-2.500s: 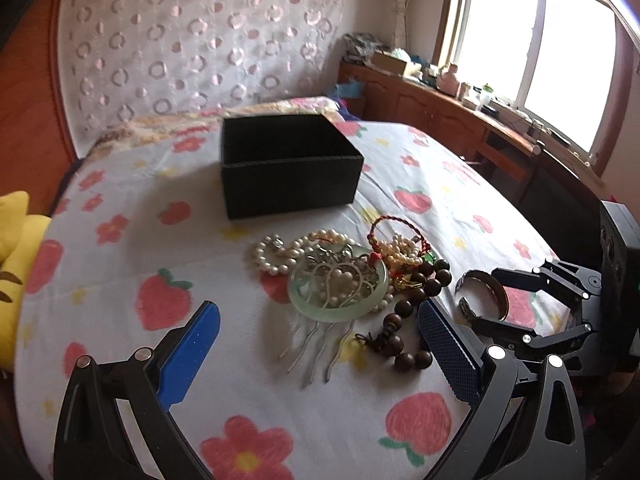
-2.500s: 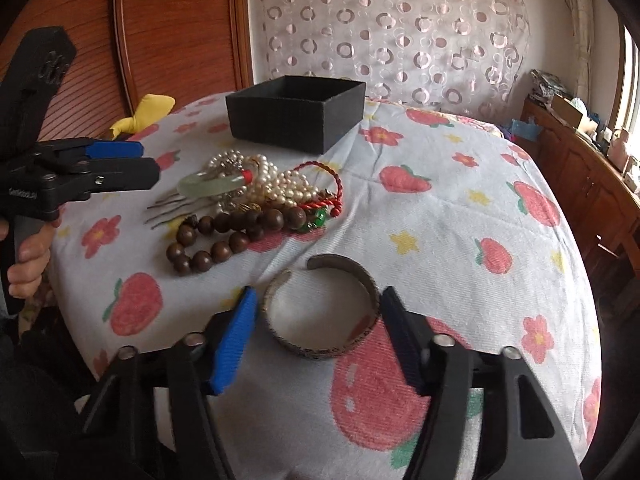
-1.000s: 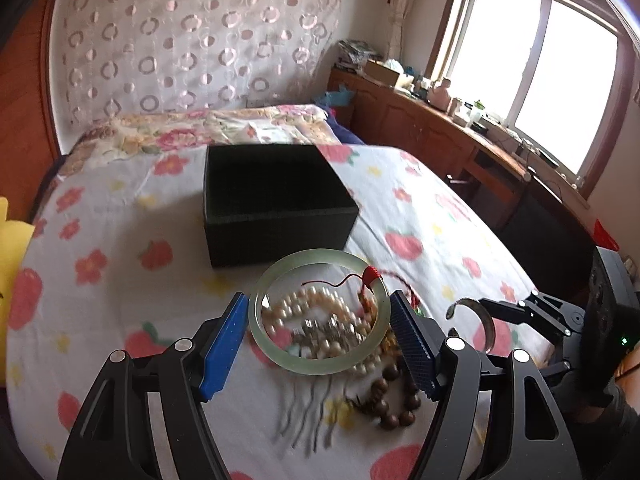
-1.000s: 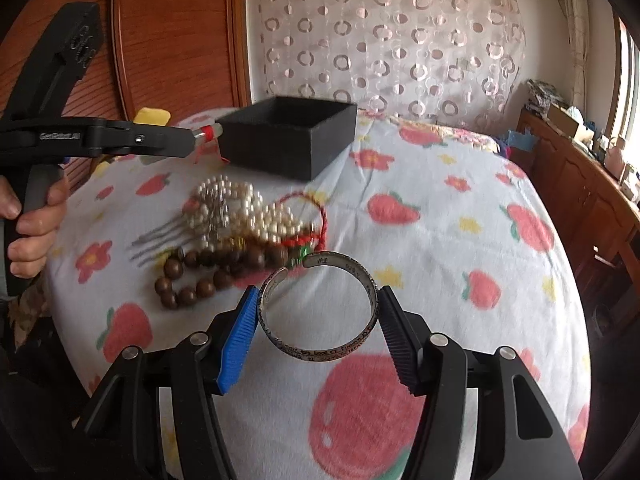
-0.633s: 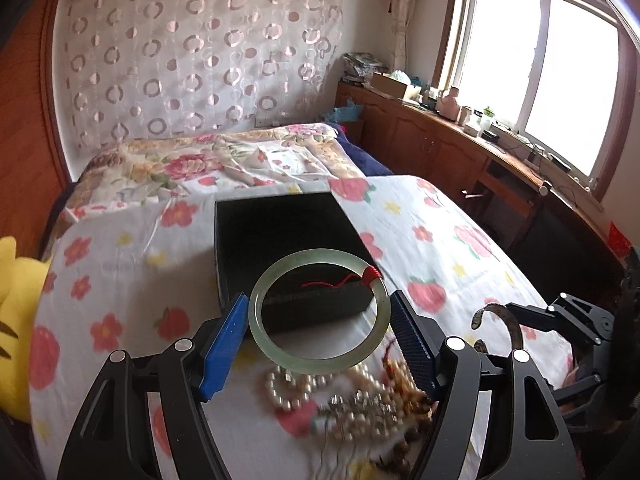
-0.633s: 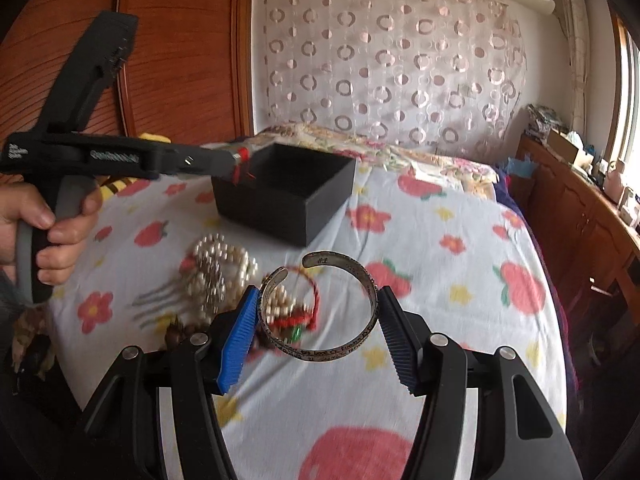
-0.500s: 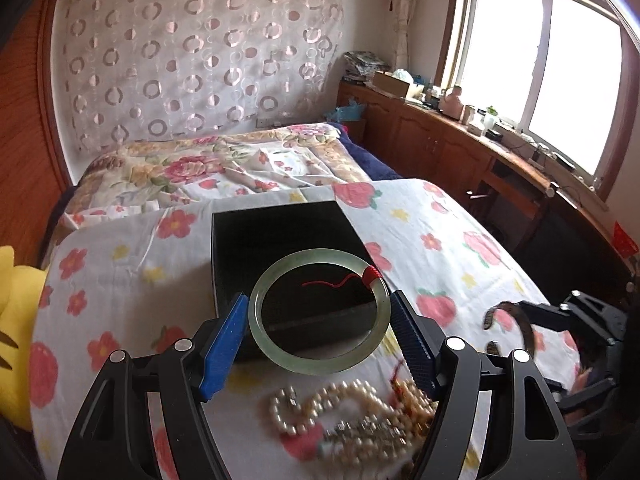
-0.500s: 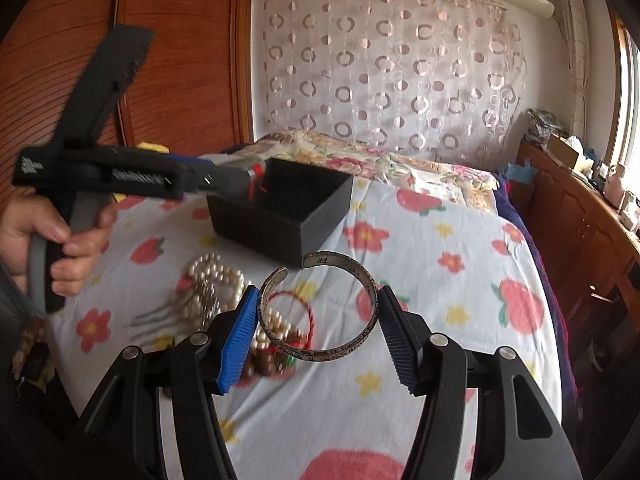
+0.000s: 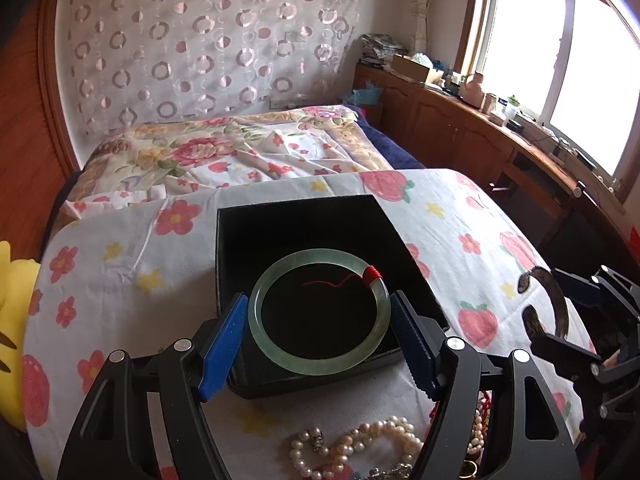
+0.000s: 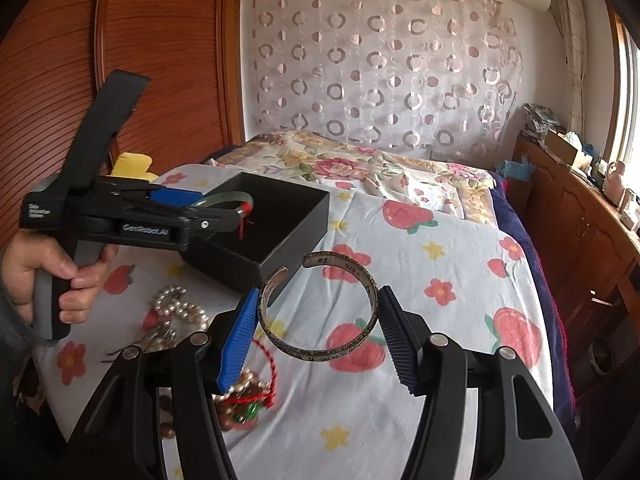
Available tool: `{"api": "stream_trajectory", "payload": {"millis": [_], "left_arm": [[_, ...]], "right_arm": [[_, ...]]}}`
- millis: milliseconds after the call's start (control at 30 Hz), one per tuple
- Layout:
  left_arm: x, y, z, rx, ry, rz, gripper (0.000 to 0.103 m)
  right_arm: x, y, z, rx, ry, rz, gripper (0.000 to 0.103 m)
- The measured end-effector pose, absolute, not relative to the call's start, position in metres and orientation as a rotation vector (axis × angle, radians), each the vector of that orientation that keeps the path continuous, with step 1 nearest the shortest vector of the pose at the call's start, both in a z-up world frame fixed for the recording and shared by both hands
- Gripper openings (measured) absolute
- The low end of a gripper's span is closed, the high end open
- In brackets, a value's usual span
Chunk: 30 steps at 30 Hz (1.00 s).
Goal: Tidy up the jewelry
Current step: 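Carry both bangles over the black box and open both tools to drop them inside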
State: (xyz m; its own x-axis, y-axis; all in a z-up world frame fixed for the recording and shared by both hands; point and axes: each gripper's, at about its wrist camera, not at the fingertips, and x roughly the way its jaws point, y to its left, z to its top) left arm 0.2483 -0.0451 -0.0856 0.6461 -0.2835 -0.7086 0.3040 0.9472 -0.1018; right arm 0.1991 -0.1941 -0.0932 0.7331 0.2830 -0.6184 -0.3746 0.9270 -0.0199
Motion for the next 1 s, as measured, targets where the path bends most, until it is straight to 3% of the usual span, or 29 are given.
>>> {"api": "stream_trajectory", "payload": {"millis": [167, 300, 467, 733, 1000], "left_arm": [[0.247, -0.04, -0.078, 0.009, 0.788, -0.332, 0.069], [0.242, -0.03, -0.068, -0.002, 0.759, -0.324, 0.078], [0.235, -0.013, -0.054, -0.007, 0.723, -0.3, 0.079], [0.217, 0.023, -0.047, -0.002, 0.679, -0.216, 0.09], [0.207, 0.046, -0.055, -0.017, 0.672, -0.17, 0.091]], "right_arm": [[0.212, -0.189, -0.092, -0.151, 0.653, 0.376, 0.063], [0.224, -0.18, -0.089, -0.154, 0.654, 0.4, 0.063], [0.239, -0.163, -0.087, -0.167, 0.653, 0.431, 0.062], [0.273, -0.121, -0.097, -0.177, 0.701, 0.499, 0.063], [0.285, -0.096, -0.11, -0.215, 0.736, 0.504, 0.063]]}}
